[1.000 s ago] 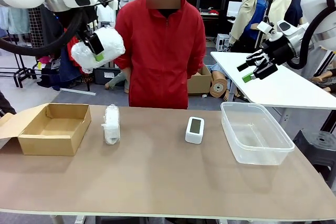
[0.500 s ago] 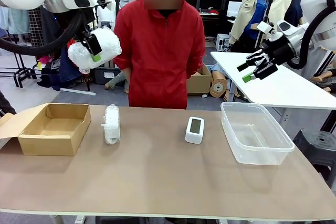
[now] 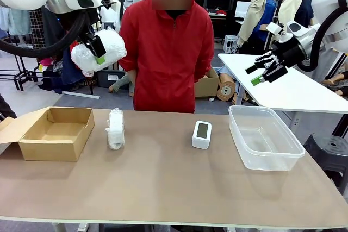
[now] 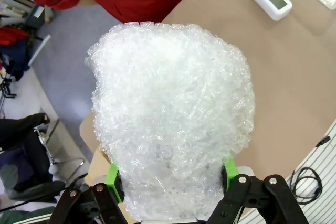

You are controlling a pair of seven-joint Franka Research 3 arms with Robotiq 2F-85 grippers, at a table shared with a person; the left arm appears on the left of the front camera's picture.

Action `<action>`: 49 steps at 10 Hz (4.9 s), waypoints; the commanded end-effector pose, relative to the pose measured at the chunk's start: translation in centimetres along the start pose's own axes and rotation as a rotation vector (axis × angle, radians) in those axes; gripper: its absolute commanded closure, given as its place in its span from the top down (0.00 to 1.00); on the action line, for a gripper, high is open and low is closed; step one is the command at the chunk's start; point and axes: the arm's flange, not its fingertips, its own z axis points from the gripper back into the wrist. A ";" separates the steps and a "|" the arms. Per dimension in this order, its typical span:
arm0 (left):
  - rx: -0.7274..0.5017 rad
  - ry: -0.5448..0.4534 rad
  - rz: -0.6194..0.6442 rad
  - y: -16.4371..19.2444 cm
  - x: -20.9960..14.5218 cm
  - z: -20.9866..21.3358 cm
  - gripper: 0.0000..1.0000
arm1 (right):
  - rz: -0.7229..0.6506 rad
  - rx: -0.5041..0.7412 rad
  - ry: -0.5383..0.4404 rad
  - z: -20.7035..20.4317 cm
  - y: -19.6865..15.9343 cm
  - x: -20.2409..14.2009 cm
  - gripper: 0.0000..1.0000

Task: Separate and place wrapped and unwrapped clocks.
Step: Pick up the Digital clock indicated by the person, then if the picked Digital clock is wrapped, place it in the Package Box ; if not, place it in the Organizing box.

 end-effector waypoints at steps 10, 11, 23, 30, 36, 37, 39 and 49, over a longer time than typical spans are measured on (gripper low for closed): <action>-0.074 0.109 0.523 7.7 -6.2 -8.7 0.00 | 0.003 -0.005 0.000 0.1 0.0 0.1 1.00; -0.067 0.078 0.468 7.2 -5.5 -8.4 0.00 | 0.003 -0.005 0.000 0.1 0.0 0.1 1.00; -0.064 0.142 0.516 8.1 -6.7 -9.1 0.00 | 0.003 -0.005 0.000 0.1 0.0 0.1 1.00; -0.103 0.239 0.662 9.5 -10.2 -13.5 0.00 | 0.003 -0.005 0.000 0.1 0.0 0.1 1.00; -0.072 0.292 0.831 11.1 -15.3 -21.9 0.00 | 0.003 -0.005 0.000 0.1 0.0 0.1 1.00; -0.080 0.295 0.833 10.7 -15.6 -22.9 0.00 | 0.003 -0.005 0.000 0.1 0.0 0.1 1.00; -0.053 0.299 0.839 11.1 -16.0 -24.7 0.00 | 0.003 -0.005 0.000 0.1 0.0 0.1 1.00; -0.005 0.390 0.856 12.5 -18.2 -25.8 0.00 | 0.003 -0.005 0.000 0.1 0.0 0.1 1.00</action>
